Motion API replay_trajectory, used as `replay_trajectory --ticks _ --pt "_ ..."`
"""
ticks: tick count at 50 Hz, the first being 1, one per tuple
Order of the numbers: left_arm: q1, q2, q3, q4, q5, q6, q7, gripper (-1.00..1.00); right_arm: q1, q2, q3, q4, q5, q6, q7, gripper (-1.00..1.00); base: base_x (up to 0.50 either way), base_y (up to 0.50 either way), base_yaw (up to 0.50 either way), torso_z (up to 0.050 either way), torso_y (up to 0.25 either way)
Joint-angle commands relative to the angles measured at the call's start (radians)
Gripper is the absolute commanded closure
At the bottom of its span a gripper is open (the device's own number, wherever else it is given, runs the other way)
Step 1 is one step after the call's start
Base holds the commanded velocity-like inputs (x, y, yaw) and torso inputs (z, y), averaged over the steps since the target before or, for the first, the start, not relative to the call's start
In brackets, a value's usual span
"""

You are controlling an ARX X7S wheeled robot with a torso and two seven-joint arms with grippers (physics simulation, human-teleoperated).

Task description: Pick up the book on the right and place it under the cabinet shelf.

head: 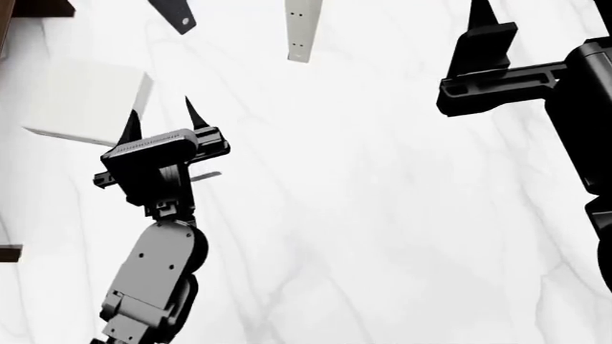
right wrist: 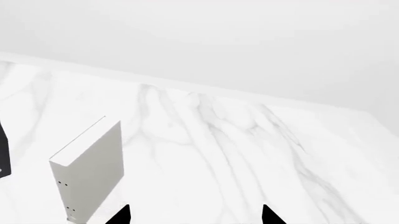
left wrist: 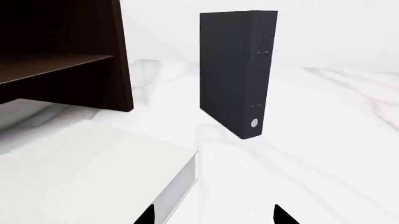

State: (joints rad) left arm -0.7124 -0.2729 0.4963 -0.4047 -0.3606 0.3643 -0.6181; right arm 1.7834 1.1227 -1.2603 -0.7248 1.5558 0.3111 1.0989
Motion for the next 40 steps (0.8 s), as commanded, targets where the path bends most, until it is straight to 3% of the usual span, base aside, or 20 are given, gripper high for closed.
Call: replay_trajectory --ticks 1,40 --pt "-0.011 -0.042 -0.127 -0.182 -0.180 -0.066 -0.143 -1.00 0.012 0.006 0.004 -0.007 0.011 0.010 0.008 -1.00 0.00 0.00 0.00 0.000 -0.010" --pt "-0.134 -0.035 -0.192 -0.460 -0.187 0.014 -0.104 -1.00 0.005 0.019 0.014 -0.018 0.018 0.030 0.027 -1.00 0.00 0.00 0.00 -0.002 -0.008"
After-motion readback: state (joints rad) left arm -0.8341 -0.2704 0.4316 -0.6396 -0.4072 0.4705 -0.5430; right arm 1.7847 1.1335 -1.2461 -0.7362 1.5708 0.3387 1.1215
